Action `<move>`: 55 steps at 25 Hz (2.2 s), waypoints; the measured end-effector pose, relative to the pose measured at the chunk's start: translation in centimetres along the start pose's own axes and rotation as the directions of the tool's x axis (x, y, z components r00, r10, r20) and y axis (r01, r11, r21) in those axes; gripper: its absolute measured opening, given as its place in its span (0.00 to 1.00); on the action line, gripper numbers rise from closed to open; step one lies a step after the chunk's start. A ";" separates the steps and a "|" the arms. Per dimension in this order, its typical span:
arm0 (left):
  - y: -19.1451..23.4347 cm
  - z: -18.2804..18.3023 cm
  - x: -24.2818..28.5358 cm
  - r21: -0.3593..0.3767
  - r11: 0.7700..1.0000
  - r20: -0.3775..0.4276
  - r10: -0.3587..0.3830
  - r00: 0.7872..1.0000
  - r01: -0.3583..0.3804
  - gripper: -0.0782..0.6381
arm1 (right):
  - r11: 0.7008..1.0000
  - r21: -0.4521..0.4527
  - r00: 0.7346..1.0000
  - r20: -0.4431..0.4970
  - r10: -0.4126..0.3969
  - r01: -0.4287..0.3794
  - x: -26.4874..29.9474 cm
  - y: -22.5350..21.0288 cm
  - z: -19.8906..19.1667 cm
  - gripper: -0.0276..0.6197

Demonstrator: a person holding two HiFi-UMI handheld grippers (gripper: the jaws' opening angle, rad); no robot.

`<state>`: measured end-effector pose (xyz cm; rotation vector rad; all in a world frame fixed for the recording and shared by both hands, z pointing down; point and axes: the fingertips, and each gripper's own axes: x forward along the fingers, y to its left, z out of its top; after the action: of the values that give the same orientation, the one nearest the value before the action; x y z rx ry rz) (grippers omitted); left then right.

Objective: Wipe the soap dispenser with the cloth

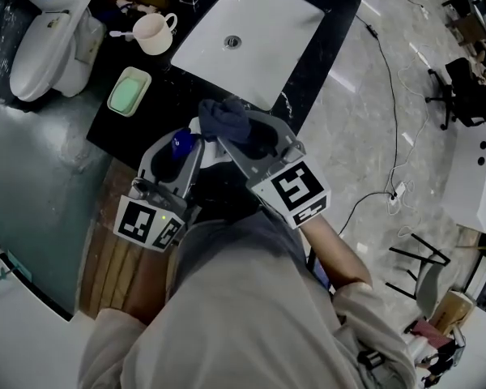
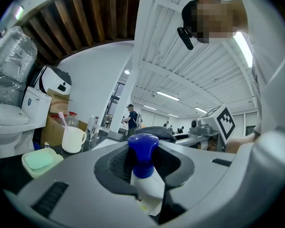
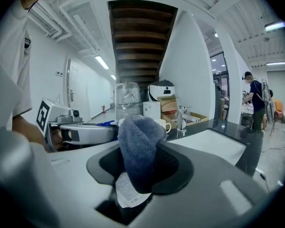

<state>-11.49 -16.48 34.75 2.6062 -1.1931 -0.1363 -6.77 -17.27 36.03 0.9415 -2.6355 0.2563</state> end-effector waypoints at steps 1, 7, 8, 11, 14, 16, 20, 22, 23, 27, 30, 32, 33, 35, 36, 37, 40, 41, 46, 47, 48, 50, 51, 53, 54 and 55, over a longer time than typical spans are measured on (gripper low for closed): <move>0.0 -0.1 0.0 0.001 1.000 -0.001 -0.002 1.000 0.002 0.24 | 1.000 -0.001 1.000 -0.004 0.004 -0.004 0.2 0.0 -0.1 0.24; 0.3 0.1 -0.2 0.001 1.000 0.004 -0.015 1.000 0.015 0.24 | 1.000 -0.005 1.000 -0.016 0.015 -0.015 0.6 0.0 -0.2 0.24; 0.4 0.1 -0.2 0.001 1.000 0.004 -0.017 1.000 0.017 0.24 | 1.000 -0.004 1.000 -0.017 0.016 -0.016 0.7 0.0 -0.3 0.25; 0.4 0.0 -0.3 0.006 1.000 0.003 -0.021 1.000 0.021 0.24 | 1.000 0.000 1.000 -0.020 0.013 -0.013 0.7 -0.1 -0.6 0.25; 0.5 0.0 -0.4 -0.001 1.000 0.006 -0.023 1.000 0.023 0.24 | 1.000 -0.005 1.000 -0.027 0.007 -0.007 0.7 -0.1 -1.1 0.25; 0.7 0.0 -0.5 -0.009 1.000 0.011 -0.021 1.000 0.021 0.24 | 1.000 -0.001 1.000 -0.031 0.006 -0.006 0.8 -0.2 -1.4 0.25; 0.8 -0.1 -0.6 -0.016 1.000 0.014 -0.018 1.000 0.018 0.24 | 1.000 0.005 0.999 -0.035 0.009 -0.009 0.9 -0.2 -1.8 0.25; 0.8 -0.1 -0.7 -0.020 1.000 0.017 -0.020 1.000 0.020 0.24 | 1.000 0.005 0.999 -0.037 0.010 -0.010 0.9 -0.3 -1.8 0.25; 0.9 -0.1 -0.7 -0.022 1.000 0.018 -0.019 1.000 0.019 0.24 | 1.000 0.004 0.999 -0.038 0.011 -0.011 0.9 -0.2 -1.9 0.25; 1.1 -0.1 -0.9 -0.028 0.999 0.020 -0.015 1.000 0.016 0.24 | 1.000 0.008 0.999 -0.043 0.016 -0.016 1.1 -0.2 -2.2 0.25; 1.1 -0.2 -0.9 -0.031 0.999 0.017 -0.020 1.000 0.021 0.24 | 1.000 0.009 0.999 -0.051 0.012 -0.011 1.1 -0.3 -2.5 0.25; 1.2 -0.2 -1.0 -0.032 0.999 0.017 -0.019 1.000 0.020 0.24 | 1.000 0.005 0.998 -0.060 0.002 -0.001 1.2 -0.4 -2.8 0.25; 1.2 -0.2 -1.0 -0.033 0.999 0.019 -0.017 1.000 0.018 0.24 | 1.000 0.004 0.998 -0.066 -0.003 0.003 1.2 -0.5 -3.0 0.25; 1.3 -0.2 -1.1 -0.036 0.999 0.022 -0.013 1.000 0.014 0.24 | 1.000 0.007 0.997 -0.077 -0.006 0.006 1.2 -0.6 -3.4 0.25; 1.2 -0.2 -1.1 -0.037 0.999 0.022 -0.013 1.000 0.013 0.24 | 1.000 0.009 0.997 -0.082 -0.007 0.007 1.2 -0.6 -3.6 0.25; 1.2 -0.2 -1.1 -0.038 0.999 0.023 -0.013 1.000 0.014 0.24 | 1.000 0.011 0.996 -0.087 -0.008 0.009 1.1 -0.7 -3.8 0.25; 1.3 -0.2 -1.1 -0.038 0.999 0.023 -0.015 1.000 0.015 0.24 | 1.000 0.012 0.995 -0.100 -0.013 0.014 1.1 -0.9 -4.4 0.25; 1.3 -0.3 -1.1 -0.038 0.999 0.022 -0.014 1.000 0.015 0.24 | 1.000 0.010 0.994 -0.104 -0.016 0.017 1.1 -0.9 -4.6 0.25; 1.3 -0.2 -1.3 -0.043 0.999 0.023 -0.009 1.000 0.010 0.24 | 1.000 -0.002 0.992 -0.121 -0.025 0.025 1.1 -1.0 -5.3 0.25; 1.3 -0.2 -1.3 -0.043 0.999 0.023 -0.009 1.000 0.010 0.24 | 1.000 -0.004 0.992 -0.124 -0.027 0.026 1.1 -1.1 -5.4 0.25; 1.3 -0.3 -1.3 -0.041 0.999 0.024 -0.010 1.000 0.011 0.24 | 1.000 -0.005 0.991 -0.128 -0.028 0.028 1.1 -1.1 -5.6 0.25; 1.3 -0.3 -1.4 -0.039 0.999 0.026 -0.011 1.000 0.012 0.24 | 1.000 -0.006 0.990 -0.137 -0.029 0.028 1.1 -1.2 -6.0 0.25; 1.3 -0.3 -1.4 -0.039 0.999 0.027 -0.010 1.000 0.011 0.24 | 1.000 -0.007 0.989 -0.142 -0.029 0.028 1.2 -1.3 -6.1 0.25; 1.4 -0.2 -1.4 -0.039 0.999 0.028 -0.008 1.000 0.009 0.24 | 1.000 -0.009 0.988 -0.153 -0.029 0.028 1.3 -1.4 -6.5 0.25; 1.4 -0.2 -1.4 -0.038 0.999 0.029 -0.007 1.000 0.008 0.24 | 1.000 -0.009 0.987 -0.159 -0.028 0.027 1.3 -1.5 -6.8 0.25; 1.4 -0.1 -1.4 -0.037 0.999 0.029 -0.007 1.000 0.008 0.24 | 1.000 -0.007 0.986 -0.165 -0.027 0.026 1.3 -1.6 -6.9 0.25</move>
<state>-13.43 -16.28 35.26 2.5853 -1.1794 -0.1967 -5.03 -17.32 43.04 0.9122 -2.4693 0.3074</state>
